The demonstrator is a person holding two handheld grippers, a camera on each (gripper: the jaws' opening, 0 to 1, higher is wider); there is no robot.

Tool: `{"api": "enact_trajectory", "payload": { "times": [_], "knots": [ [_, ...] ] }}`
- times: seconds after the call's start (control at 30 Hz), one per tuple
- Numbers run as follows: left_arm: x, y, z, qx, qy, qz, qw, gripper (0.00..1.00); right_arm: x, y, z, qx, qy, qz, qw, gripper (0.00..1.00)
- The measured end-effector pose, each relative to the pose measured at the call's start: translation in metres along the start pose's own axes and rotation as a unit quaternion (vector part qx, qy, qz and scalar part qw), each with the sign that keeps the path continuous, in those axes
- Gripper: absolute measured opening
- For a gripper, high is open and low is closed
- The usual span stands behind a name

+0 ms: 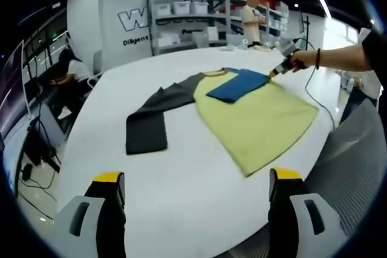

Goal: Fold the garment on the visible template until the final outline fits inside the template.

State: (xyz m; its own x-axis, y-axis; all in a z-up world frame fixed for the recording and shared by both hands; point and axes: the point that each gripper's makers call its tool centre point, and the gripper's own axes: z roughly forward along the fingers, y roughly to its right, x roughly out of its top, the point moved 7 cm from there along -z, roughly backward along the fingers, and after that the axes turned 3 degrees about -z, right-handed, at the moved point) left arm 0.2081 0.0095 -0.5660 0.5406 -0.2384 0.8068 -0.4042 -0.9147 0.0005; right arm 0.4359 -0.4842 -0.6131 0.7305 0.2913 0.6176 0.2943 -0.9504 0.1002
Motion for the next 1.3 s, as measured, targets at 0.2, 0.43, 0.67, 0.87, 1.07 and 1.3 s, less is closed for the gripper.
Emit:
{"api": "enact_trajectory", "payload": {
  "times": [0.2, 0.43, 0.67, 0.87, 1.07, 1.3],
  "knots": [
    [0.0, -0.001, 0.0, 0.002, -0.002, 0.0, 1.0, 0.95, -0.003, 0.006, 0.0, -0.006, -0.001, 0.006, 1.0, 0.0],
    [-0.001, -0.001, 0.001, 0.003, -0.004, 0.0, 1.0, 0.94, -0.003, 0.006, -0.003, 0.0, 0.013, 0.035, 0.9993, 0.0],
    [0.0, -0.002, 0.001, 0.005, -0.003, -0.005, 1.0, 0.94, 0.006, -0.004, -0.029, 0.029, 0.075, 0.062, 0.9948, 0.15],
    [0.004, -0.002, 0.003, 0.01, -0.005, 0.009, 0.9999, 0.93, 0.001, -0.026, -0.058, 0.058, 0.105, 0.056, 0.9912, 0.45],
    [0.012, -0.009, 0.008, 0.021, 0.0, 0.018, 0.9996, 0.91, -0.006, -0.041, -0.081, 0.091, 0.122, 0.034, 0.9878, 0.66],
    [0.029, -0.022, 0.012, 0.038, 0.013, 0.029, 0.9988, 0.9, -0.02, -0.064, -0.113, 0.134, 0.133, 0.02, 0.9818, 0.85]
  ]
}}
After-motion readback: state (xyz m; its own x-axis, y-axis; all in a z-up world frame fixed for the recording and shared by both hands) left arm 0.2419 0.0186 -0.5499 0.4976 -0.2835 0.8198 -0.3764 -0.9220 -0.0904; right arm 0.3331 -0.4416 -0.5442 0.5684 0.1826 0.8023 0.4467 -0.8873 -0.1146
